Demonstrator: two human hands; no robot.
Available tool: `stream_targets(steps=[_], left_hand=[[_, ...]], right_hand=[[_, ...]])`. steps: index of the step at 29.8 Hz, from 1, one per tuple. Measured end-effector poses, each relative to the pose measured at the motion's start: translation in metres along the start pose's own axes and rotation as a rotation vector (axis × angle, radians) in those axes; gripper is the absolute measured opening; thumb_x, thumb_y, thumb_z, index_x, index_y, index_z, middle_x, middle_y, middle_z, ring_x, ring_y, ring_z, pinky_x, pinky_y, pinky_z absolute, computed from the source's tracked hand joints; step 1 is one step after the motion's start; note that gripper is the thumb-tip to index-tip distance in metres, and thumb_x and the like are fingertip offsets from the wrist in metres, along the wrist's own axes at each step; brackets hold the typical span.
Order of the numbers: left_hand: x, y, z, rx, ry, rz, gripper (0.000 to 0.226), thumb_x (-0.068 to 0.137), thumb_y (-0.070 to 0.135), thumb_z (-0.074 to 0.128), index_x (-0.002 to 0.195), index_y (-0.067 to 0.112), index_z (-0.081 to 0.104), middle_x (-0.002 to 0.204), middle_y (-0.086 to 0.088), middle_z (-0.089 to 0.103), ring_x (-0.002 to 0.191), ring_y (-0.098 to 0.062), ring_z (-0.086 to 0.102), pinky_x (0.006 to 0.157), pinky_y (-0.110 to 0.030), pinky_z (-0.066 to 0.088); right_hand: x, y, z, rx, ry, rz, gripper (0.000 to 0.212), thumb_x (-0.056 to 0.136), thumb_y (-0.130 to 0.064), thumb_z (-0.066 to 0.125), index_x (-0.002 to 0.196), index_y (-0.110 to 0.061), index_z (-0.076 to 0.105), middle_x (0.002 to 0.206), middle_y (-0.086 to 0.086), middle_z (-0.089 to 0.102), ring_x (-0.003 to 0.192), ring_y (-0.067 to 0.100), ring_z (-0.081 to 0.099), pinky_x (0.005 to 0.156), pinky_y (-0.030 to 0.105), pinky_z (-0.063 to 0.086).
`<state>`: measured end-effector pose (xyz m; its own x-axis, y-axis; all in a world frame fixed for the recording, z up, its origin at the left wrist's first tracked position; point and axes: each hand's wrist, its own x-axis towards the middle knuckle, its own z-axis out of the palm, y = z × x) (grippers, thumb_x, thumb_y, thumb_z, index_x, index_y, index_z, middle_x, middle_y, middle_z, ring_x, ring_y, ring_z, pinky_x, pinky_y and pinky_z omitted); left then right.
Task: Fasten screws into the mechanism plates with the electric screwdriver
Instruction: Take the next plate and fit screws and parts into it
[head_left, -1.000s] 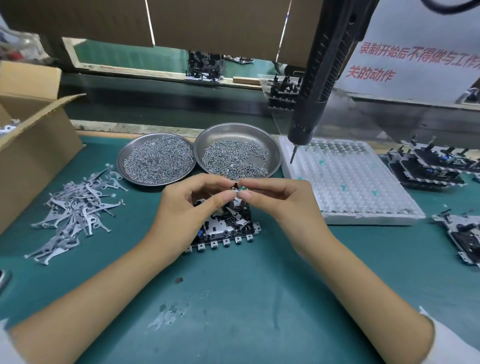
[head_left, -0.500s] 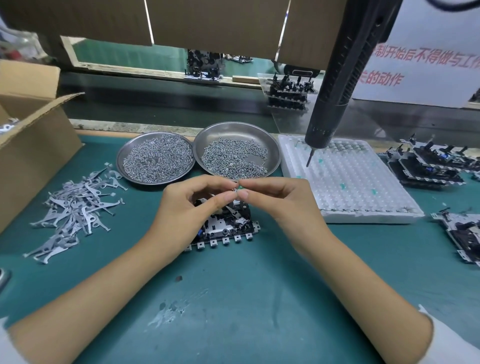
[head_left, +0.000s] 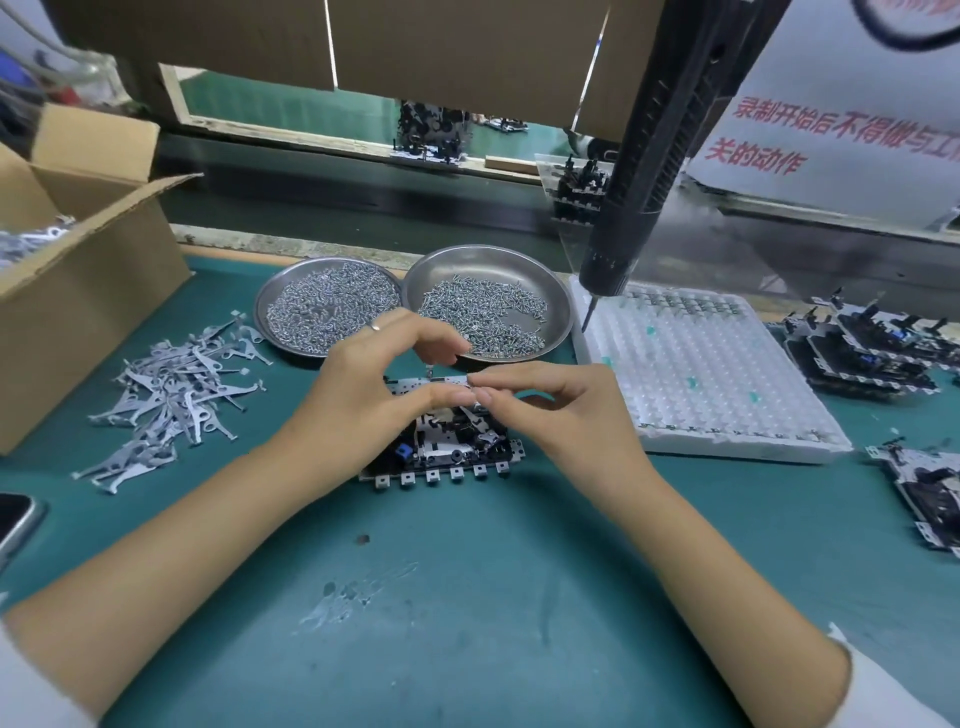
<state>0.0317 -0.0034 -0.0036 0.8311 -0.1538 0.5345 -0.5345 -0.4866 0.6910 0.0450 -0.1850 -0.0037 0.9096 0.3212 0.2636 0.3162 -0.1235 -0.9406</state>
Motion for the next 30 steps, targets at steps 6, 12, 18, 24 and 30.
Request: stream_targets(steps=[6,12,18,24,30], left_hand=[[-0.008,-0.003,-0.02,-0.009,-0.133,-0.078,0.034,0.068,0.031,0.075,0.1,0.029,0.065,0.092,0.007,0.064,0.092,-0.009,0.059,0.086,-0.016,0.044],[-0.028,-0.01,-0.027,-0.165,0.087,-0.274,0.013,0.079,0.034,0.062,0.09,0.03,0.07,0.089,0.01,0.07,0.084,-0.01,0.064,0.085,-0.033,0.049],[-0.03,-0.009,-0.018,-0.149,0.189,-0.329,0.012,0.089,0.021,0.06,0.086,0.029,0.069,0.084,0.009,0.07,0.079,-0.006,0.065,0.082,-0.024,0.049],[-0.036,-0.003,-0.016,0.048,0.064,-0.14,0.007,0.087,0.027,0.066,0.092,0.022,0.069,0.087,0.005,0.067,0.083,-0.003,0.059,0.081,-0.012,0.042],[-0.043,-0.002,-0.007,0.288,-0.122,-0.059,0.039,0.071,0.033,0.067,0.107,0.017,0.067,0.096,0.007,0.065,0.094,-0.011,0.058,0.092,-0.035,0.039]], right_hand=[[-0.007,0.003,0.007,-0.201,-0.023,-0.127,0.017,0.078,-0.003,0.076,0.087,-0.016,0.078,0.082,-0.012,0.072,0.082,0.004,0.058,0.076,0.021,0.047],[-0.01,0.014,0.015,-0.446,-0.123,-0.315,0.015,0.072,-0.001,0.079,0.085,-0.009,0.078,0.089,0.001,0.075,0.08,0.014,0.054,0.078,0.023,0.046],[-0.01,0.02,0.019,-0.525,-0.13,-0.416,0.011,0.072,-0.006,0.078,0.082,-0.011,0.078,0.088,-0.001,0.075,0.076,0.022,0.053,0.074,0.042,0.051],[-0.01,0.017,0.02,-0.63,-0.172,-0.522,0.011,0.073,-0.006,0.074,0.083,-0.009,0.078,0.092,0.002,0.074,0.076,0.03,0.057,0.073,0.047,0.05],[-0.011,0.011,0.016,-0.488,-0.212,-0.289,0.02,0.074,0.0,0.077,0.092,-0.008,0.077,0.092,-0.006,0.072,0.084,0.021,0.057,0.081,0.025,0.048]])
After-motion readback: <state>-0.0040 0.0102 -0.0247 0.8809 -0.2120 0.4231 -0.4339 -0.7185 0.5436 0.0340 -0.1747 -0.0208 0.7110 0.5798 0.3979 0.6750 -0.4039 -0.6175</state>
